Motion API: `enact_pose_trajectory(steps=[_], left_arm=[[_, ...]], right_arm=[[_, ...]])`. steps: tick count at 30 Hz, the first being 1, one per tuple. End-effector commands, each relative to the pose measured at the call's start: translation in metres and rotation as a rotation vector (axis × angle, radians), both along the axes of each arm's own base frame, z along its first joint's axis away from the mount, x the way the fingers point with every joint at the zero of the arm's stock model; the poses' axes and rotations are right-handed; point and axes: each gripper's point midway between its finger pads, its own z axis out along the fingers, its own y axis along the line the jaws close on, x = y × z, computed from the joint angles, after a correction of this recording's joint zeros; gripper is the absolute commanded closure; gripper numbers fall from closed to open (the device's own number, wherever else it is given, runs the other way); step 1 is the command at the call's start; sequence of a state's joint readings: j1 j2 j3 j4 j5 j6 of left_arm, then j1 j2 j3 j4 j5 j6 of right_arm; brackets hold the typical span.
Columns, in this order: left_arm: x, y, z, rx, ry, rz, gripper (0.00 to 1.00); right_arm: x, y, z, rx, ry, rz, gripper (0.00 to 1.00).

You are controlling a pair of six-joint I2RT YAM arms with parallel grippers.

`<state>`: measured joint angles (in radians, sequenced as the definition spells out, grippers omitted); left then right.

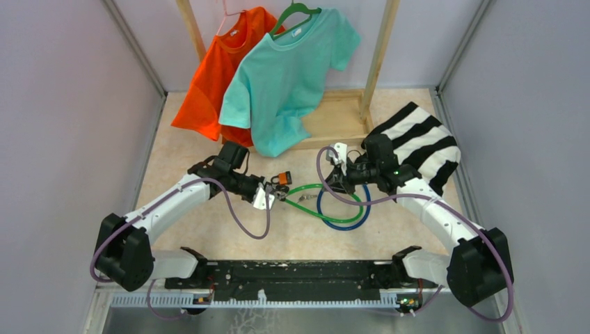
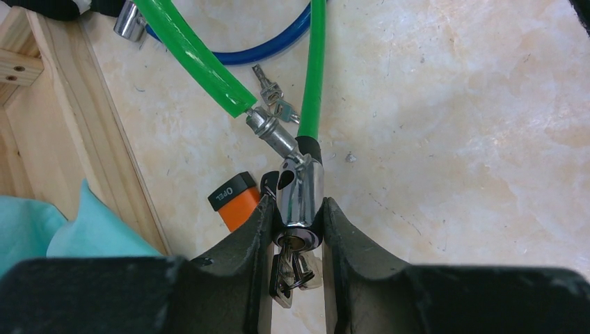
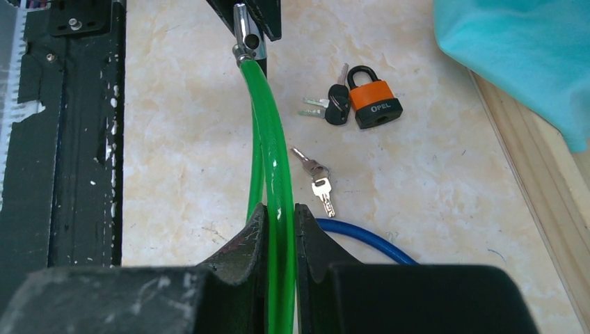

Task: Lock with the key
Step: Pick up the lock from the center of the board, then lock the lock.

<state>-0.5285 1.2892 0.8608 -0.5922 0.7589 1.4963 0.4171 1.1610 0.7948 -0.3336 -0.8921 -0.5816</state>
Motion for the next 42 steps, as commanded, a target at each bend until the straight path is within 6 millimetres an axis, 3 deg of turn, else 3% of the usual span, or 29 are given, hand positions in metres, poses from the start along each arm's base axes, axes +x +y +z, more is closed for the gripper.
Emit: enact_pose_trajectory(steps=[1, 27, 42], left_arm=[[-0.003, -0.007, 0.009, -0.029, -0.031, -0.048, 1.00], [-0.002, -0.009, 0.008, -0.005, -0.040, -0.056, 1.00], [0.000, -0.019, 0.011, 0.049, -0.056, -0.098, 1.00]], right_arm=[[-0.004, 0.008, 0.009, 0.024, 0.053, 0.013, 1.00], [-0.011, 0.013, 0.003, -0.011, 0.083, 0.054, 1.00], [-0.015, 0.035, 0.009, -0.042, 0.091, 0.122, 1.00]])
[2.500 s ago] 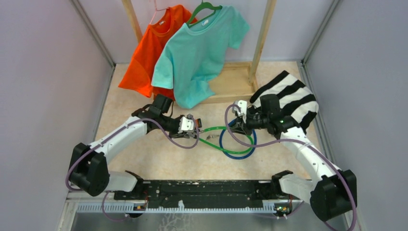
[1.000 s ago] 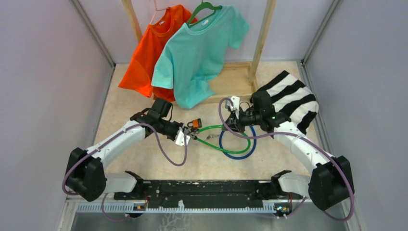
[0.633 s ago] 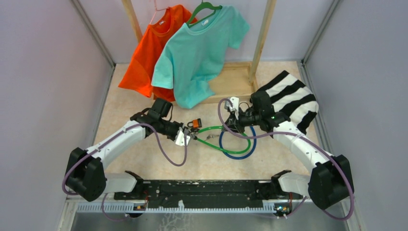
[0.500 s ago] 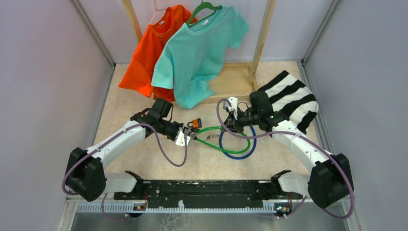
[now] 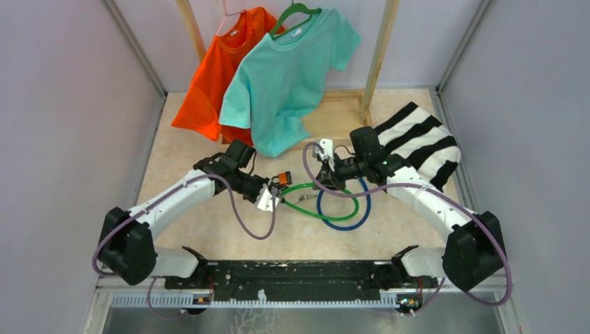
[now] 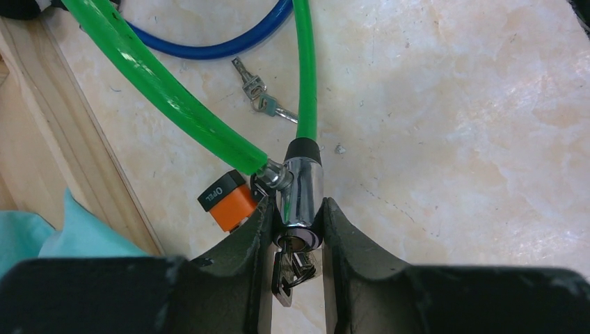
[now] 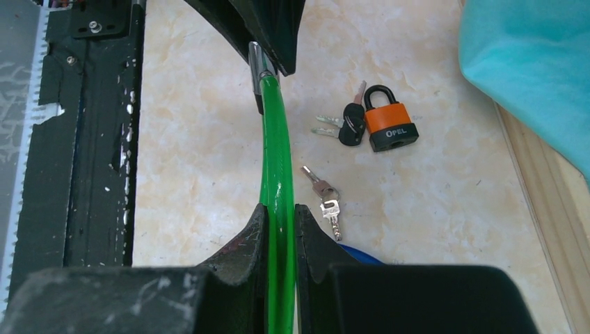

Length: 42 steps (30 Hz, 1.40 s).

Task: Lock with the key
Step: Lock the lock.

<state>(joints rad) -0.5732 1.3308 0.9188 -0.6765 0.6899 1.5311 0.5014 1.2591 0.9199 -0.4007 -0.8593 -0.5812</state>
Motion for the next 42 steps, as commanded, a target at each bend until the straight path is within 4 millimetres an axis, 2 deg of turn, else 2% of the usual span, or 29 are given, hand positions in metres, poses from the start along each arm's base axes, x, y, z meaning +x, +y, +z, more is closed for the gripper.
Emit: enact_pose_trajectory(steps=[1, 7, 11, 13, 18, 24, 28, 32, 34, 39, 42], left_arm=[[0.003, -0.018, 0.017, -0.033, -0.052, -0.073, 1.00], [0.005, -0.023, 0.025, -0.007, -0.061, -0.094, 1.00], [0.001, -0.027, 0.039, -0.007, -0.018, -0.097, 1.00], [-0.001, -0.031, 0.050, -0.034, 0.006, -0.088, 0.97], [-0.003, -0.039, 0.061, -0.110, 0.035, -0.050, 0.78], [0.005, -0.043, 0.057, -0.144, 0.043, 0.029, 0.59], [0.008, -0.044, 0.052, -0.156, 0.047, 0.050, 0.48], [0.016, -0.045, 0.053, -0.162, 0.043, 0.095, 0.42], [0.018, -0.045, 0.056, -0.170, 0.041, 0.111, 0.38], [0.022, -0.044, 0.071, -0.216, 0.048, 0.166, 0.19], [0.024, -0.043, 0.086, -0.253, 0.056, 0.201, 0.15]], right_arm=[[-0.016, 0.011, -0.001, -0.010, 0.070, 0.063, 1.00], [-0.018, 0.013, -0.009, -0.013, 0.092, 0.075, 0.93], [-0.016, 0.016, -0.001, 0.004, 0.087, 0.086, 0.98], [-0.014, 0.018, 0.005, 0.021, 0.074, 0.081, 1.00], [-0.008, 0.019, 0.014, 0.072, 0.038, 0.064, 1.00], [-0.008, 0.008, 0.013, 0.122, 0.017, 0.053, 1.00], [-0.016, 0.002, 0.002, 0.118, 0.021, 0.048, 1.00], [-0.018, -0.006, -0.005, 0.117, 0.037, 0.021, 1.00], [-0.016, -0.010, -0.006, 0.125, 0.038, -0.002, 1.00], [-0.007, -0.016, -0.008, 0.136, 0.042, -0.070, 1.00], [-0.001, -0.020, -0.011, 0.135, 0.048, -0.111, 1.00]])
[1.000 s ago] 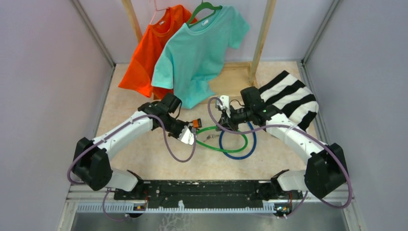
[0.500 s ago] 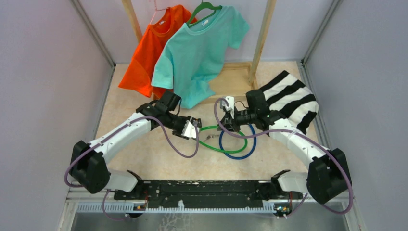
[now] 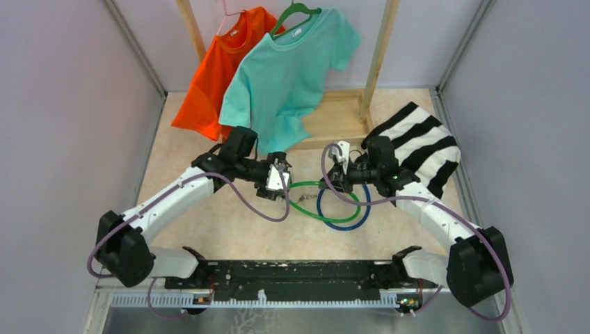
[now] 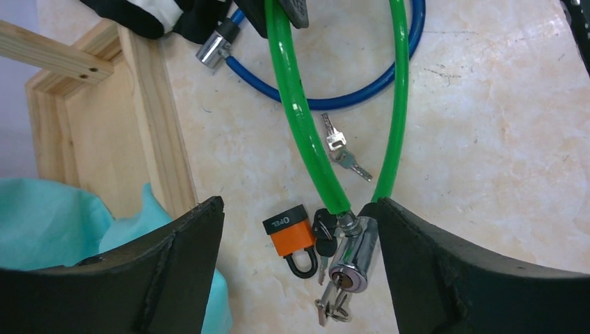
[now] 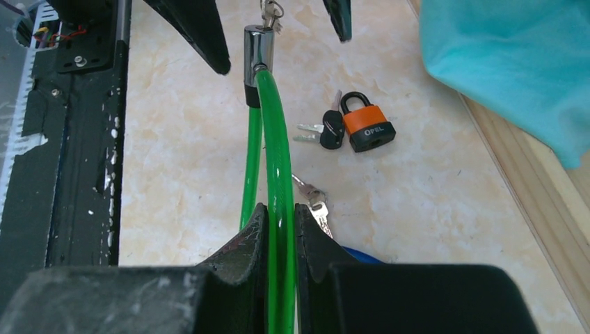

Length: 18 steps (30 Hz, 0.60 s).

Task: Lock with the key
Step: Lock the lock.

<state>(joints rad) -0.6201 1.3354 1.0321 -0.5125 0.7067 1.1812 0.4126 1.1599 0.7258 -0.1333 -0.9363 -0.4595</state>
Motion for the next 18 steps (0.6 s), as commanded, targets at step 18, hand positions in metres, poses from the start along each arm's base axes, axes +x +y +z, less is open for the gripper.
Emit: enact_pose_trajectory(steps=[18], left_arm=[[0.016, 0.011, -0.013, -0.201, 0.376, 0.464, 0.27]], right_arm=[[0.030, -0.030, -0.021, 0.048, 0.139, -0.262, 1.00]])
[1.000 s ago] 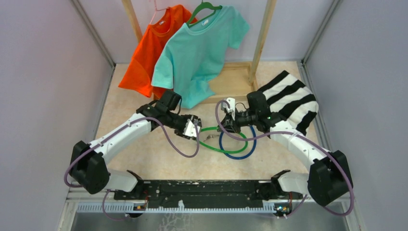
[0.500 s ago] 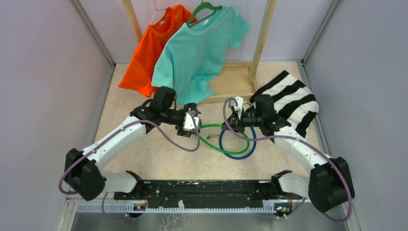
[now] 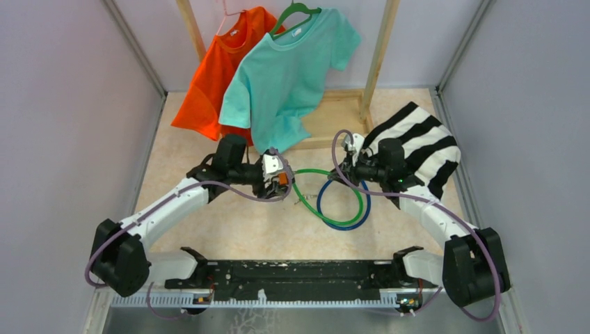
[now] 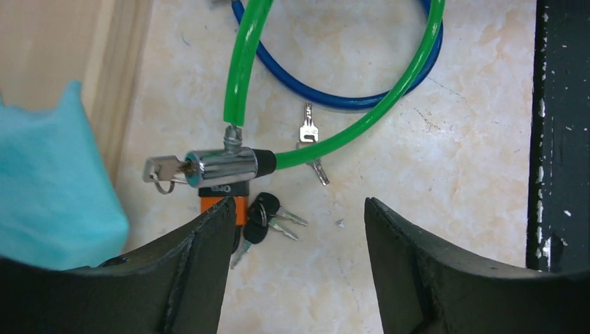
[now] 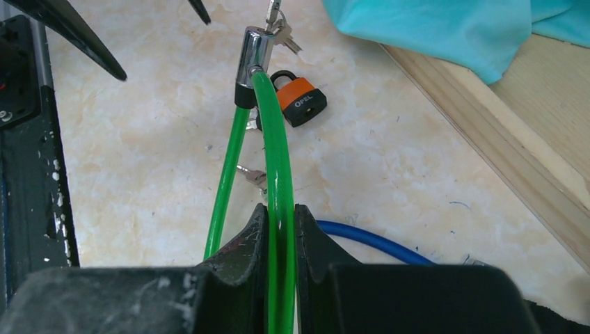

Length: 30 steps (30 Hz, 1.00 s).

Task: Lock with the key
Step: Lock the lock.

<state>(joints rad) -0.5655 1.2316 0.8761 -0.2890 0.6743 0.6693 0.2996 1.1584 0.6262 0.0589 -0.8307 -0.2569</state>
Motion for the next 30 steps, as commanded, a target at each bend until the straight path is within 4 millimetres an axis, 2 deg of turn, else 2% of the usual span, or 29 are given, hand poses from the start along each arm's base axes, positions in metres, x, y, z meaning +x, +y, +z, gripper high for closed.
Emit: enact_pose_trajectory(steps=[1, 4, 6, 10, 18, 25, 30], left_arm=[[0.017, -0.006, -0.014, -0.065, 0.111, 0.137, 0.26], [0.027, -0.013, -0.022, -0.090, 0.125, 0.161, 0.18], [0.036, -0.015, -0.028, -0.117, 0.149, 0.211, 0.17], [0.042, -0.020, -0.040, -0.148, 0.236, 0.262, 0.18], [0.045, -0.036, -0.064, -0.191, 0.419, 0.296, 0.26], [0.050, -0.047, -0.068, -0.255, 0.457, 0.291, 0.31], [0.055, -0.053, -0.068, -0.292, 0.466, 0.285, 0.42]], right_arm=[[-0.008, 0.001, -0.006, 0.023, 0.059, 0.002, 1.00], [-0.006, 0.000, -0.006, 0.027, 0.060, -0.007, 1.00], [-0.006, 0.000, -0.005, 0.029, 0.059, -0.005, 1.00], [-0.006, -0.001, -0.006, 0.029, 0.060, -0.004, 1.00], [-0.005, -0.001, -0.008, 0.025, 0.062, -0.002, 1.00], [-0.006, -0.001, -0.009, 0.023, 0.064, 0.002, 1.00], [-0.006, -0.001, -0.009, 0.025, 0.064, 0.005, 1.00]])
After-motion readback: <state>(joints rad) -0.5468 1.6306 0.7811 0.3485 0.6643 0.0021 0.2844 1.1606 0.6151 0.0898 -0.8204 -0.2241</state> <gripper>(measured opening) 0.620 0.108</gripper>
